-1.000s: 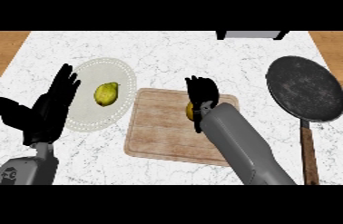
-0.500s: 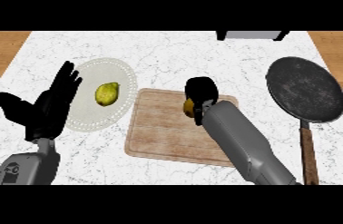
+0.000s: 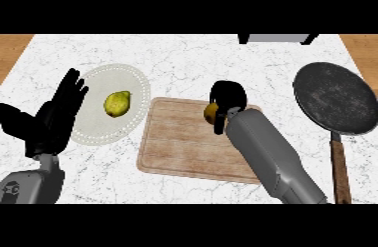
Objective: Pick the lemon from the cutting board and place it in the pan
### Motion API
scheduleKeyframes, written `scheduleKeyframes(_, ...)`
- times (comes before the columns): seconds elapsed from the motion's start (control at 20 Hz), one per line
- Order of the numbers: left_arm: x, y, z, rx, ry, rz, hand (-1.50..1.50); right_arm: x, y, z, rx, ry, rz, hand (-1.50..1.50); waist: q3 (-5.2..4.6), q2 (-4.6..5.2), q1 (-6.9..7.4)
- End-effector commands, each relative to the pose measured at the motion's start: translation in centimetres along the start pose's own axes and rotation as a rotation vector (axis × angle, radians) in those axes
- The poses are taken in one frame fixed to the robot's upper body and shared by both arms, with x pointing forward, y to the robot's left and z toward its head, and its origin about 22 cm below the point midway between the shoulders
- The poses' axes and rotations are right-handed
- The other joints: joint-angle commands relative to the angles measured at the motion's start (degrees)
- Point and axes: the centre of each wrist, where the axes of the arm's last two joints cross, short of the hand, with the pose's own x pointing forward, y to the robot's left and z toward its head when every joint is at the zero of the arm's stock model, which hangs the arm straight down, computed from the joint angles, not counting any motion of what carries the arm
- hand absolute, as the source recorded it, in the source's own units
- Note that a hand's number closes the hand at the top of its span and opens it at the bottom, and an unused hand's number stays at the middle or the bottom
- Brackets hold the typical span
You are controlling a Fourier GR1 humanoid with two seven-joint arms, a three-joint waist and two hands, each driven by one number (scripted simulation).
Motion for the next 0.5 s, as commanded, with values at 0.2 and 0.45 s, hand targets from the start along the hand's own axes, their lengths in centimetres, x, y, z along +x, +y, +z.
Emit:
scheduleKeyframes(0.2,-0.7,0.4,0.4,0.01,0.001,0.009,0.0,1.1,-3.2,0.3,-0.268,0.261,-0.081,1.5,0.03,-0.05,-0.33)
scheduleKeyframes(0.45,-0.7,1.3,0.9,0.018,0.013,-0.018,0.0,3.3,-8.6,3.1,-0.561,0.269,0.035,1.5,-0.01,-0.58,-1.25)
